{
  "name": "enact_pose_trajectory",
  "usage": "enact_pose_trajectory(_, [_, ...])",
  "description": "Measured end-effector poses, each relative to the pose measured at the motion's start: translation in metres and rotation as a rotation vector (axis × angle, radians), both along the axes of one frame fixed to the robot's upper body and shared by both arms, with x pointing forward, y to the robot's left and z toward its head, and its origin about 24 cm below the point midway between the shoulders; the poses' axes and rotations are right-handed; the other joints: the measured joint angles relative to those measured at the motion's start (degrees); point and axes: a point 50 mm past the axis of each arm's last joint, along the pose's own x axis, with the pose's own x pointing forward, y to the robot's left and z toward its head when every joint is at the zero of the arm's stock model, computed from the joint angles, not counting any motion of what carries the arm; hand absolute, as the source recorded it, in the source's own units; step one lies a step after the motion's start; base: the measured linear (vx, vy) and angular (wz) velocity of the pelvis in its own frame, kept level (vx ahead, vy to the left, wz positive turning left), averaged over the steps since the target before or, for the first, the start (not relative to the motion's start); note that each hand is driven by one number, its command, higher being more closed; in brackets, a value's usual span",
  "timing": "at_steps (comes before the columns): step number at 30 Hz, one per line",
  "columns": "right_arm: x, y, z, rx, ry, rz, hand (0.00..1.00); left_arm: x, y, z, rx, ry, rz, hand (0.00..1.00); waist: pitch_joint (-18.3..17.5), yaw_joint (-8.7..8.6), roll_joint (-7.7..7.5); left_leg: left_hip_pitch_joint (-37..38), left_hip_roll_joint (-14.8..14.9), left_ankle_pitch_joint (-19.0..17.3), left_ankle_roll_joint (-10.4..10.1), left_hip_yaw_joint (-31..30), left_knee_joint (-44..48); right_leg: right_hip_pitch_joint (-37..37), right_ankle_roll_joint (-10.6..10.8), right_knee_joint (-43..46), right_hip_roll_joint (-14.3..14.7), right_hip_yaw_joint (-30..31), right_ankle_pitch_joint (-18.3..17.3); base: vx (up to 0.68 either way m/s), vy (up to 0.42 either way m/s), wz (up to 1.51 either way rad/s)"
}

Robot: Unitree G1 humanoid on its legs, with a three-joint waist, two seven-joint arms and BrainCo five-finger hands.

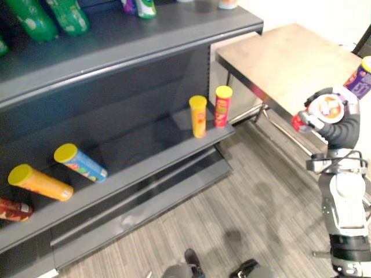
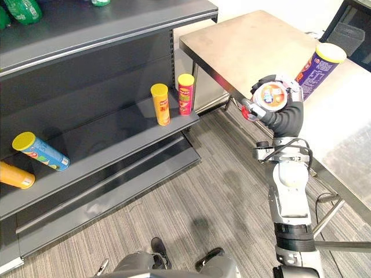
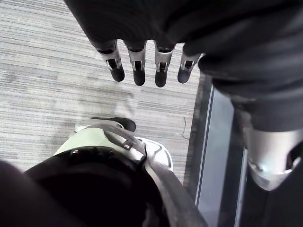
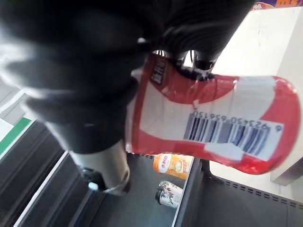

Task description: Put the gum and the chips on the shelf.

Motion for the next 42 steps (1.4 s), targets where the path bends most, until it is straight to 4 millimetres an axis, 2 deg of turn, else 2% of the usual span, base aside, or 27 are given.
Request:
enact_pose_trajectory(3, [0.002,0.005,0.000,-0.017,0.010,0.033,1.00,0.005,0.000,0.001,-0.002,-0.025,-0.001,0.00,0.0,0.22,0.02,0.1,-0.3,0.4,0.1,-0.1,0.1,0.1,0.0,0.4,-0.4,0.0,0.0,0.08,-0.023,0.08])
enact_pose_trajectory(6, [0.007,0.021,0.000,-0.057,0.019,0.124,1.00,0.010,-0.002,0.003,-0.018,-0.077,0.035,0.00,0.0,0.89,0.01,0.7,-0.8,0.1,0.5,-0.2,0.5,0.4,0.0,1.9,-1.8,0.0,0.0,0.07,-0.022,0.04])
enact_pose_trajectory(10, [0.012,0.044,-0.006,-0.082,0.044,0.236,1.00,0.022,-0.004,0.007,-0.033,-0.139,0.054,0.00,0.1,2.69,-0.09,-1.2,-0.4,-3.4,1.6,-2.3,7.4,1.8,0.1,4.7,-4.0,0.6,0.1,0.02,-0.002,0.25])
enact_pose_trajectory(12, [0.012,0.052,-0.009,-0.090,0.056,0.282,1.00,0.024,-0.004,0.008,-0.038,-0.148,0.070,0.00,0.3,3.66,-0.25,-1.7,-0.4,-5.0,2.1,-3.9,10.1,2.6,1.2,5.7,-4.6,2.5,0.9,0.00,0.058,0.46])
enact_pose_trajectory(13, [0.012,0.057,-0.010,-0.089,0.057,0.304,1.00,0.024,-0.004,0.008,-0.038,-0.148,0.071,0.00,0.4,3.61,-0.21,-2.4,-0.3,-5.7,2.6,-5.5,11.4,2.7,0.9,6.1,-4.4,4.9,1.5,-0.04,0.075,0.77])
enact_pose_trajectory(14, [0.012,0.063,-0.012,-0.089,0.063,0.333,1.00,0.024,-0.005,0.008,-0.041,-0.146,0.066,0.00,0.7,3.39,0.27,-3.2,-0.3,-7.4,2.8,-9.1,13.6,1.0,-2.0,8.4,-3.3,14.2,3.7,-0.04,0.075,0.91])
enact_pose_trajectory(15, [0.011,0.063,-0.014,-0.090,0.070,0.336,1.00,0.025,-0.006,0.008,-0.043,-0.146,0.056,0.00,1.0,3.21,0.71,-3.4,-0.3,-7.7,2.8,-10.7,14.1,-0.5,-2.2,9.2,-2.1,19.9,3.5,-0.05,0.092,1.09])
enact_pose_trajectory(16, [0.009,0.062,-0.019,-0.084,0.086,0.330,1.00,0.027,-0.006,0.009,-0.045,-0.145,0.031,0.00,1.5,3.07,1.62,-3.8,-0.4,-7.5,2.8,-13.7,14.4,-1.7,0.0,8.3,1.7,28.7,0.7,-0.03,0.075,1.27])
enact_pose_trajectory(17, [0.006,0.061,-0.023,-0.071,0.099,0.321,1.00,0.030,-0.006,0.009,-0.047,-0.142,0.004,0.00,1.4,2.91,1.55,-4.8,-1.2,-7.3,2.4,-17.8,14.3,-3.2,2.2,6.3,6.5,37.8,-1.6,-0.03,0.069,1.66])
enact_pose_trajectory(18, [0.003,0.062,-0.024,-0.055,0.095,0.318,1.00,0.031,-0.003,0.009,-0.046,-0.134,-0.010,0.00,1.3,2.73,0.82,-5.9,-2.3,-7.2,2.2,-20.2,14.1,-4.8,3.5,4.3,9.5,43.5,-2.4,0.00,0.033,1.54])
enact_pose_trajectory(21, [-0.002,0.067,-0.027,-0.024,0.091,0.331,1.00,0.024,0.000,0.008,-0.047,-0.095,-0.024,0.00,1.4,2.76,-0.22,-6.1,-4.4,-6.8,1.8,-20.7,14.5,-6.4,5.4,1.0,12.2,50.7,-2.9,0.07,-0.021,1.29])
enact_pose_trajectory(22, [-0.002,0.068,-0.029,-0.023,0.093,0.335,1.00,0.023,0.000,0.007,-0.047,-0.091,-0.026,0.00,1.4,2.76,-0.28,-6.2,-5.0,-6.8,2.0,-21.0,15.1,-6.3,6.9,0.7,12.2,51.0,-3.0,0.11,-0.043,1.20])
enact_pose_trajectory(23, [-0.003,0.069,-0.030,-0.022,0.098,0.344,1.00,0.023,0.001,0.007,-0.048,-0.090,-0.027,0.00,1.8,2.94,-0.15,-6.4,-5.9,-7.1,2.5,-22.1,16.3,-6.2,7.2,0.6,12.2,51.1,-2.9,0.08,-0.035,0.91])
enact_pose_trajectory(25, [-0.003,0.073,-0.033,-0.006,0.107,0.366,1.00,0.020,-0.001,0.007,-0.054,-0.086,-0.024,0.00,2.0,3.31,0.72,-7.1,-6.4,-7.7,2.8,-24.1,18.1,-5.9,7.1,0.7,12.3,50.6,-3.4,0.08,-0.039,0.63])
enact_pose_trajectory(30, [-0.003,0.073,-0.032,0.049,0.080,0.369,1.00,0.018,-0.002,0.007,-0.044,-0.098,-0.022,0.00,2.7,3.07,-0.24,-8.1,-6.2,-7.1,2.9,-25.4,18.3,-4.8,5.9,-1.8,13.1,48.8,-5.9,0.04,-0.113,0.06])
enact_pose_trajectory(33, [-0.002,0.071,-0.033,0.052,0.085,0.359,1.00,0.022,-0.003,0.009,-0.041,-0.121,-0.022,0.00,3.0,2.20,0.22,-8.1,-6.3,-6.3,1.8,-26.9,17.7,-3.3,5.7,-3.0,13.5,47.1,-7.3,-0.03,-0.126,0.26])
enact_pose_trajectory(36, [-0.001,0.068,-0.038,0.063,0.104,0.350,1.00,0.023,-0.003,0.009,-0.031,-0.132,-0.022,0.00,3.3,1.40,-0.24,-6.9,-6.5,-4.0,0.7,-28.3,14.1,-2.6,4.9,-3.4,13.6,46.2,-7.9,-0.07,-0.137,0.26])
enact_pose_trajectory(38, [-0.002,0.067,-0.042,0.066,0.115,0.347,1.00,0.023,-0.002,0.010,-0.017,-0.129,-0.031,0.00,3.5,1.45,-0.51,-6.8,-6.1,-2.7,-0.4,-28.4,11.6,-2.4,5.2,-5.8,14.0,46.2,-8.1,-0.11,-0.153,0.02])
enact_pose_trajectory(40, [-0.003,0.066,-0.045,0.070,0.128,0.342,1.00,0.022,0.000,0.010,0.002,-0.122,-0.035,0.00,3.6,1.23,-0.52,-6.7,-5.5,-2.0,-0.5,-28.1,10.1,-2.1,5.9,-7.4,14.5,46.2,-7.7,-0.08,-0.096,-0.05])
enact_pose_trajectory(42, [-0.005,0.065,-0.051,0.076,0.148,0.335,1.00,0.021,0.001,0.010,0.017,-0.113,-0.031,0.00,3.7,0.82,-0.76,-5.6,-4.6,-1.1,-1.3,-26.6,7.9,-1.5,5.8,-8.8,14.9,46.1,-7.8,-0.08,-0.095,-0.03])
